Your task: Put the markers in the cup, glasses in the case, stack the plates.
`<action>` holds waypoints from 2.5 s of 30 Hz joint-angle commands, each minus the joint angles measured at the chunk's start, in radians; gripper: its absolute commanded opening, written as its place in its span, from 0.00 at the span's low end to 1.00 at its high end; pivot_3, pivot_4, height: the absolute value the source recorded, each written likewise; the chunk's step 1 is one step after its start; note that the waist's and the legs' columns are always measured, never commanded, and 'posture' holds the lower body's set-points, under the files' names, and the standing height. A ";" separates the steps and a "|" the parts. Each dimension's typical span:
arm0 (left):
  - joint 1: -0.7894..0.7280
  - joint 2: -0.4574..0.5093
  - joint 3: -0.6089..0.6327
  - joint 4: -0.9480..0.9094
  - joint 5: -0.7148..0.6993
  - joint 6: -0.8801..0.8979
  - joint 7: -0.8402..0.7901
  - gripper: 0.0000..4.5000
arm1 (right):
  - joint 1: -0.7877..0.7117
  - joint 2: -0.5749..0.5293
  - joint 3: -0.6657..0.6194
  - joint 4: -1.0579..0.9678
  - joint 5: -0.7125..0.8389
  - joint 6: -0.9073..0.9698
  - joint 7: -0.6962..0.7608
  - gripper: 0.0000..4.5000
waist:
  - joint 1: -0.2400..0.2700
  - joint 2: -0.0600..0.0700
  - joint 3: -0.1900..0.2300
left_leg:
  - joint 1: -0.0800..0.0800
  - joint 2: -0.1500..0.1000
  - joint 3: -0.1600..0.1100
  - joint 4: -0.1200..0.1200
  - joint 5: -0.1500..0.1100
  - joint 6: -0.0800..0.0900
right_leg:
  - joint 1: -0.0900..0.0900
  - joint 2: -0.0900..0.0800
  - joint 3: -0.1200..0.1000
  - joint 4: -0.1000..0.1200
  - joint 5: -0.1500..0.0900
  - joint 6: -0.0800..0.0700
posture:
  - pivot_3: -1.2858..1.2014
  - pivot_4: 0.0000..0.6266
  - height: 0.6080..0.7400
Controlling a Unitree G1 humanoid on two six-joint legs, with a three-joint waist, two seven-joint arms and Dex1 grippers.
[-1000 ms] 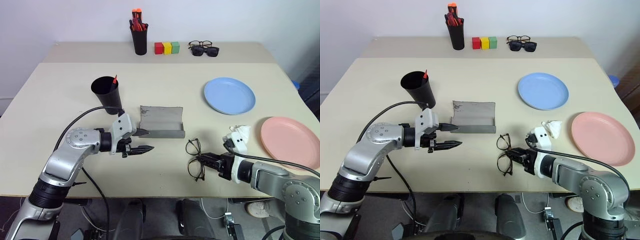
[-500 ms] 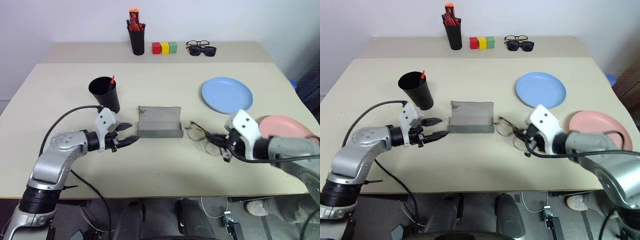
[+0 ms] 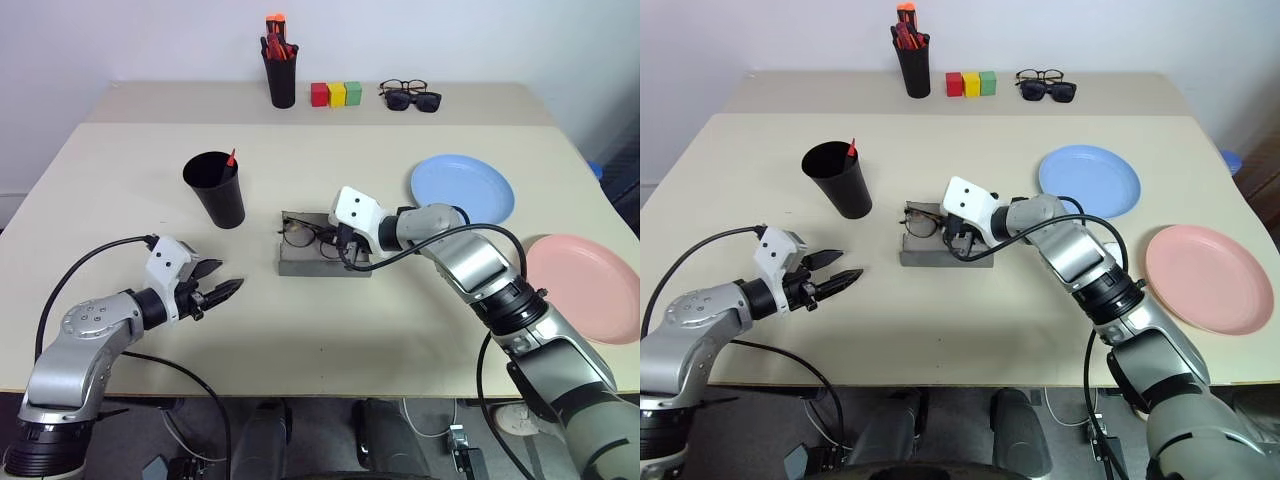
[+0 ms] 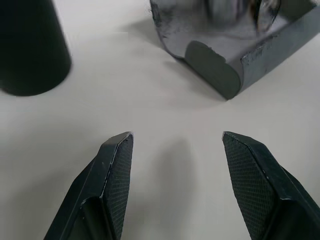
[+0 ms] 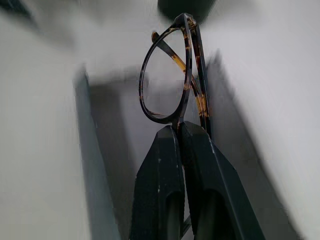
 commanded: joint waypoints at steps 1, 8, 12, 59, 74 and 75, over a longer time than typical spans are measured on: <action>0.005 0.002 0.021 -0.052 -0.022 -0.003 0.018 0.64 | -0.010 -0.002 -0.009 -0.012 -0.025 -0.030 0.073 0.00 | -0.002 0.000 0.000 | 0.000 0.000 0.000 0.000 0.000 0.000 | 0.000 0.000 0.000 0.000 0.000 0.000 | 0.52 0.24 1.00; -0.045 0.007 0.005 -0.041 -0.036 0.009 0.037 0.64 | -0.006 0.021 -0.055 -0.038 -0.009 -0.004 0.130 0.56 | -0.005 0.000 0.000 | 0.001 0.001 0.000 0.000 0.000 0.000 | 0.000 0.001 0.000 0.001 0.000 0.000 | 0.52 0.24 1.00; -0.159 -0.036 -0.019 -0.011 -0.066 0.034 0.059 0.52 | -0.002 0.035 -0.101 -0.061 -0.021 -0.004 0.086 1.00 | -0.003 0.000 0.000 | 0.001 0.001 0.000 0.000 0.000 0.000 | 0.001 0.001 0.000 0.001 0.000 0.000 | 0.52 0.24 1.00; -0.551 -0.087 -0.394 0.161 0.162 0.101 -0.276 0.11 | 0.409 -0.048 -0.440 -0.273 -0.069 0.105 -0.337 1.00 | -0.025 0.000 0.000 | 0.002 -0.001 -0.002 0.002 0.000 0.000 | 0.002 0.000 0.001 0.003 0.000 0.002 | 0.52 0.24 1.00; -0.287 -0.188 -0.165 -0.023 0.020 0.002 -0.051 0.09 | 0.171 -0.057 -0.307 0.270 -0.360 -0.169 -0.463 0.36 | -0.026 0.000 0.000 | 0.002 -0.001 0.000 0.002 0.000 0.000 | 0.002 0.000 0.001 0.003 0.000 0.002 | 0.52 0.24 1.00; -0.281 -0.190 -0.165 -0.025 0.012 0.011 -0.042 0.09 | 0.173 -0.059 -0.310 0.269 -0.364 -0.173 -0.462 0.23 | -0.024 0.000 0.000 | 0.002 -0.001 0.000 0.002 0.000 0.000 | 0.002 0.000 0.001 0.002 0.000 0.002 | 0.52 0.24 1.00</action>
